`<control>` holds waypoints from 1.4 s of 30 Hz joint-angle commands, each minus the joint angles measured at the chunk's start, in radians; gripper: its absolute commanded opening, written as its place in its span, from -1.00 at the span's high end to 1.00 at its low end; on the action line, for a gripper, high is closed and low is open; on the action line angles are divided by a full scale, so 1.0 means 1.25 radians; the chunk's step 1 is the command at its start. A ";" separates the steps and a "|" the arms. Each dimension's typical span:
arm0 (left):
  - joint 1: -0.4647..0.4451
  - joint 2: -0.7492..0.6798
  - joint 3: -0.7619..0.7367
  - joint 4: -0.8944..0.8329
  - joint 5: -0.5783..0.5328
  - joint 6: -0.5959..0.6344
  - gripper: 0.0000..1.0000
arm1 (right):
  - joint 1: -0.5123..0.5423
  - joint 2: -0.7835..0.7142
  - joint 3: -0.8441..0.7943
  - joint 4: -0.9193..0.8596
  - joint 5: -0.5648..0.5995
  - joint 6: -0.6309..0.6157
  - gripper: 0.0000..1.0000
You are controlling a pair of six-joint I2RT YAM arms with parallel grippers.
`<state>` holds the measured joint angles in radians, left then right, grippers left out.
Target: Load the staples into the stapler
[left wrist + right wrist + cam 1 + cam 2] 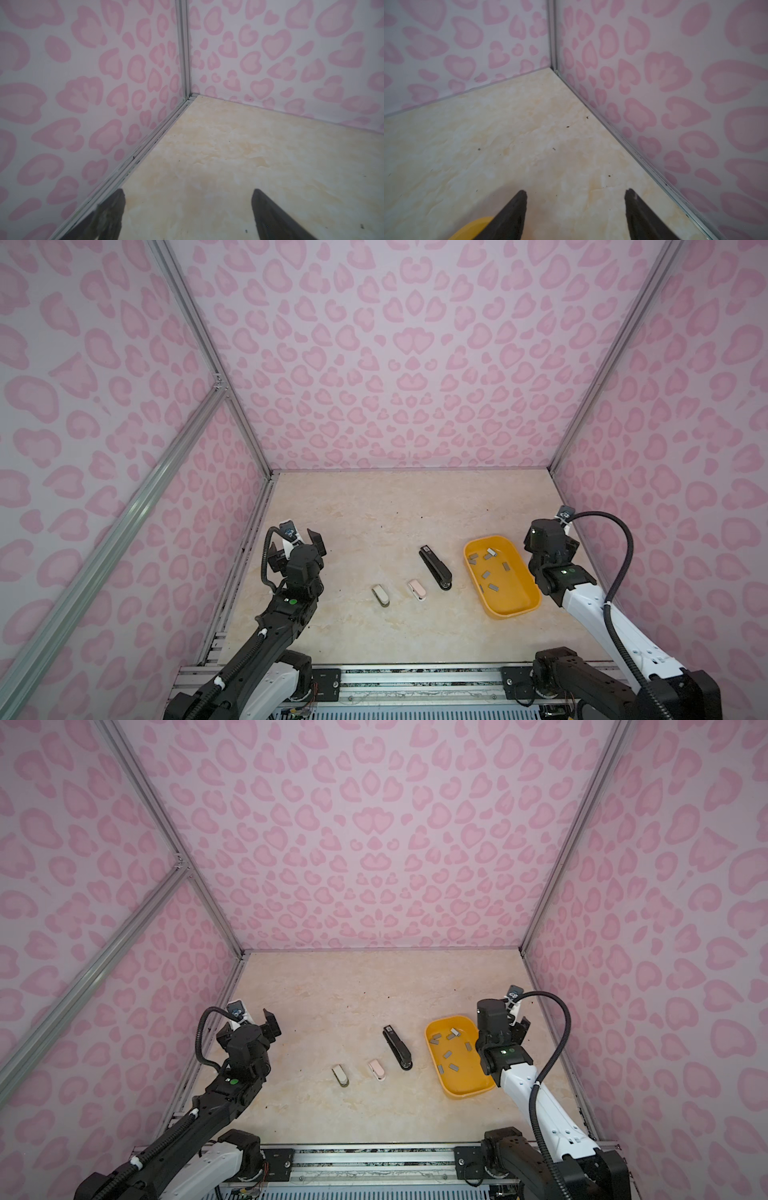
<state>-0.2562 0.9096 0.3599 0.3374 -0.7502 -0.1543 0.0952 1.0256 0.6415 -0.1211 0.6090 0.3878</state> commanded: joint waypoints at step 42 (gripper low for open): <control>0.134 0.263 -0.048 0.323 0.150 -0.043 -0.92 | -0.145 -0.004 -0.199 0.357 -0.335 -0.085 -0.01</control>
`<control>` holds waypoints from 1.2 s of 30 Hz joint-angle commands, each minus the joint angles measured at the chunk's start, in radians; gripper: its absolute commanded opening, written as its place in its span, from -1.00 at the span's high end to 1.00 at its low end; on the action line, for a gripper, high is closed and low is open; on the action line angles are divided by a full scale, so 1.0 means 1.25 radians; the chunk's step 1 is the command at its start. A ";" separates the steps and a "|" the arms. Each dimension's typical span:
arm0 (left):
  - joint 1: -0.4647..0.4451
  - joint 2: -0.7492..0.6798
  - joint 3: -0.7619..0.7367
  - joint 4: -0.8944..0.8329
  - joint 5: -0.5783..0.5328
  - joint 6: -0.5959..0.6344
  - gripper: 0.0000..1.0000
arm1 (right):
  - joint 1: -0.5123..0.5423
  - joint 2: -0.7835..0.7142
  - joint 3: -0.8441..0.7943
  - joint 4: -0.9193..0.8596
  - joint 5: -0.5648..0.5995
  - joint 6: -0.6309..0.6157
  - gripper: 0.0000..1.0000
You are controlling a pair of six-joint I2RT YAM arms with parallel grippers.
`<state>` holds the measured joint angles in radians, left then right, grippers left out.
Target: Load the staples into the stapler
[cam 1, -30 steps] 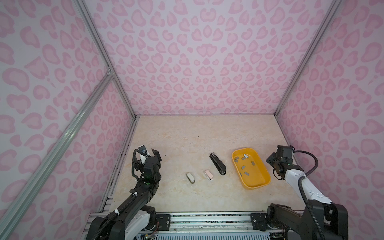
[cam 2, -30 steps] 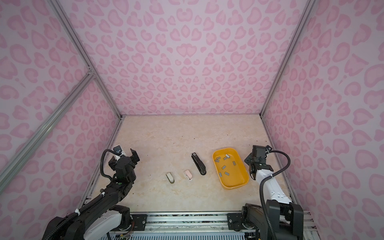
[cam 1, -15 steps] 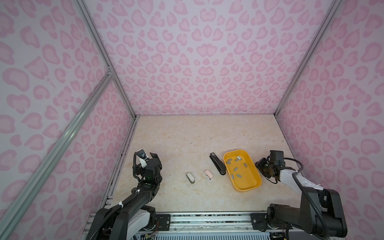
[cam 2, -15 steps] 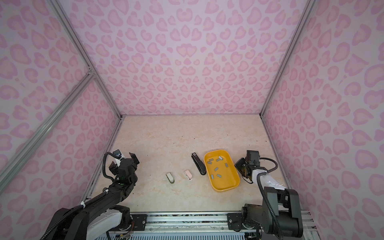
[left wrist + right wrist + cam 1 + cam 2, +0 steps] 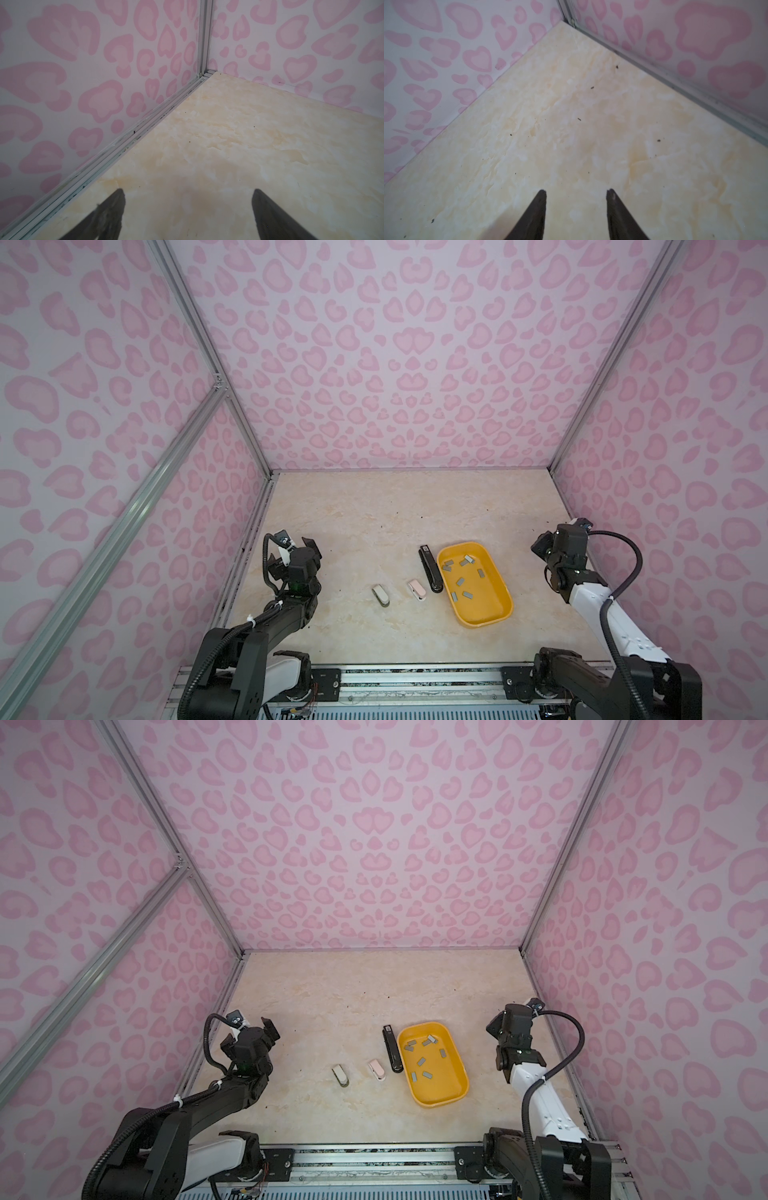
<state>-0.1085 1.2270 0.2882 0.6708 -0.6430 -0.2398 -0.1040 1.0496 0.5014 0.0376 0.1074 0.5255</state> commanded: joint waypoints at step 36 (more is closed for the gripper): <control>0.084 0.193 0.026 0.252 0.341 0.123 -0.95 | 0.103 0.390 -0.121 0.730 0.022 -0.406 -0.98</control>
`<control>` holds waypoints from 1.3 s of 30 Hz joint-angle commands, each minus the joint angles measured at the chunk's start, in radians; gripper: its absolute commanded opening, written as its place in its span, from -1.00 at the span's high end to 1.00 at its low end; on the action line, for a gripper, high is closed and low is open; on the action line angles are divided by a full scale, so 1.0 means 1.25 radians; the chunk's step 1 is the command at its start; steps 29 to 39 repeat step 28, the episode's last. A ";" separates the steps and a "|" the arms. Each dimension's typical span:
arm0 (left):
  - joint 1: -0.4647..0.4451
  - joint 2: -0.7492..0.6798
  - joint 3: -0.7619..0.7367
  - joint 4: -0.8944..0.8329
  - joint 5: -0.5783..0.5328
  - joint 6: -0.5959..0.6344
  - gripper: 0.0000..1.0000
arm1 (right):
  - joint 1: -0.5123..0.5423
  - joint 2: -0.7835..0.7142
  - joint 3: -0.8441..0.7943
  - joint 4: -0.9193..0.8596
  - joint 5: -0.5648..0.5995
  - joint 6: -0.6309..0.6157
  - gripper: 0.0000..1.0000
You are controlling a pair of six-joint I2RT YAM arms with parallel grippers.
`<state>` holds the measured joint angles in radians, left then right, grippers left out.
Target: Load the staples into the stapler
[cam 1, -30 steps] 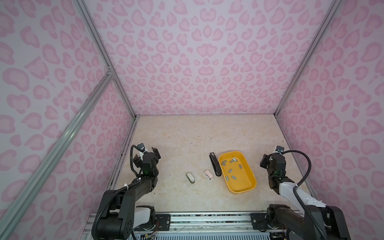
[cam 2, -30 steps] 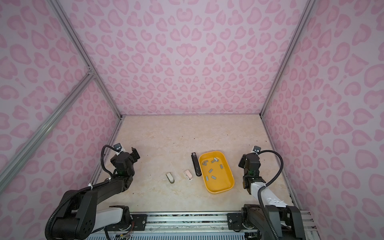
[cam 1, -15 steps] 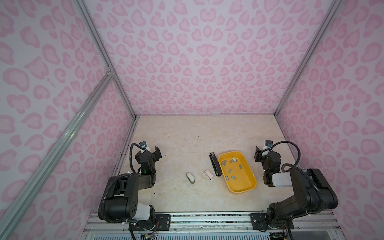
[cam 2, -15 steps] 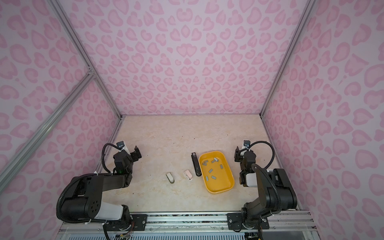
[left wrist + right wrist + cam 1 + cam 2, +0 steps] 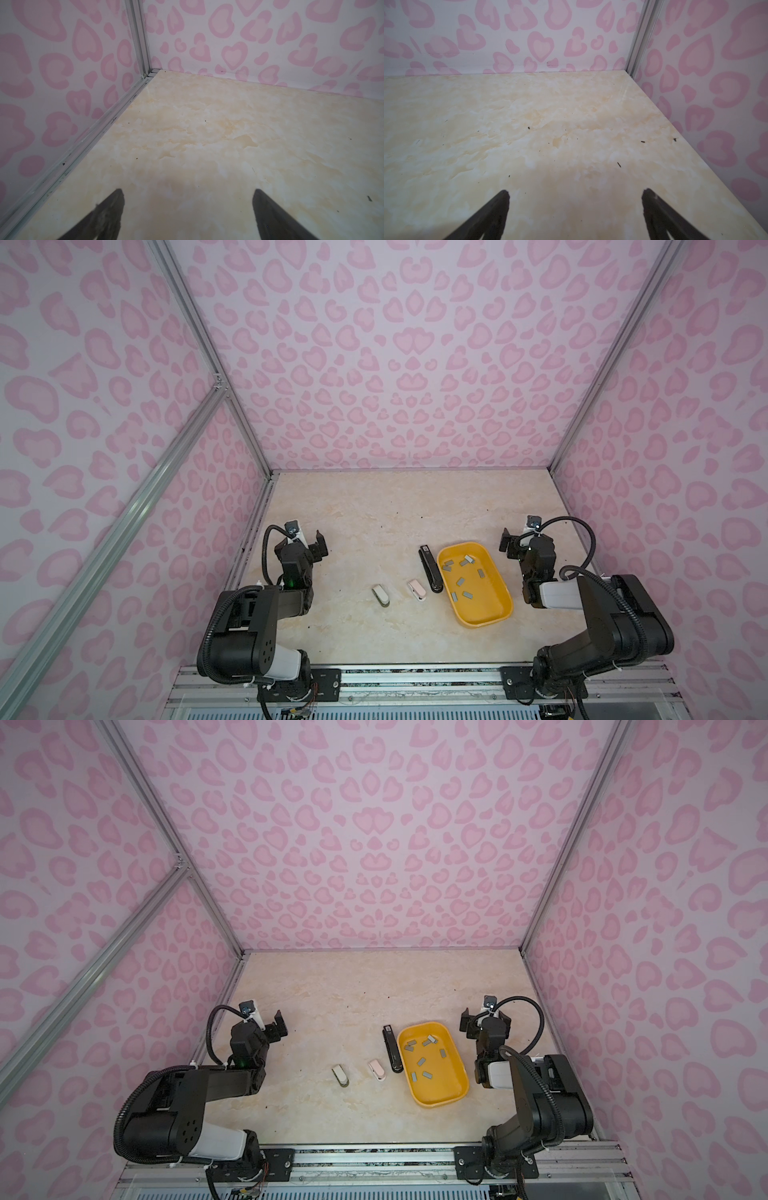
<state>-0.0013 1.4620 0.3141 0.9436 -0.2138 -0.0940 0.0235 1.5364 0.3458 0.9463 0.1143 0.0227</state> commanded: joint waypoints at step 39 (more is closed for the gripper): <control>-0.009 0.005 0.005 0.035 -0.013 0.014 -0.95 | 0.001 0.000 0.003 0.001 0.016 -0.003 -0.98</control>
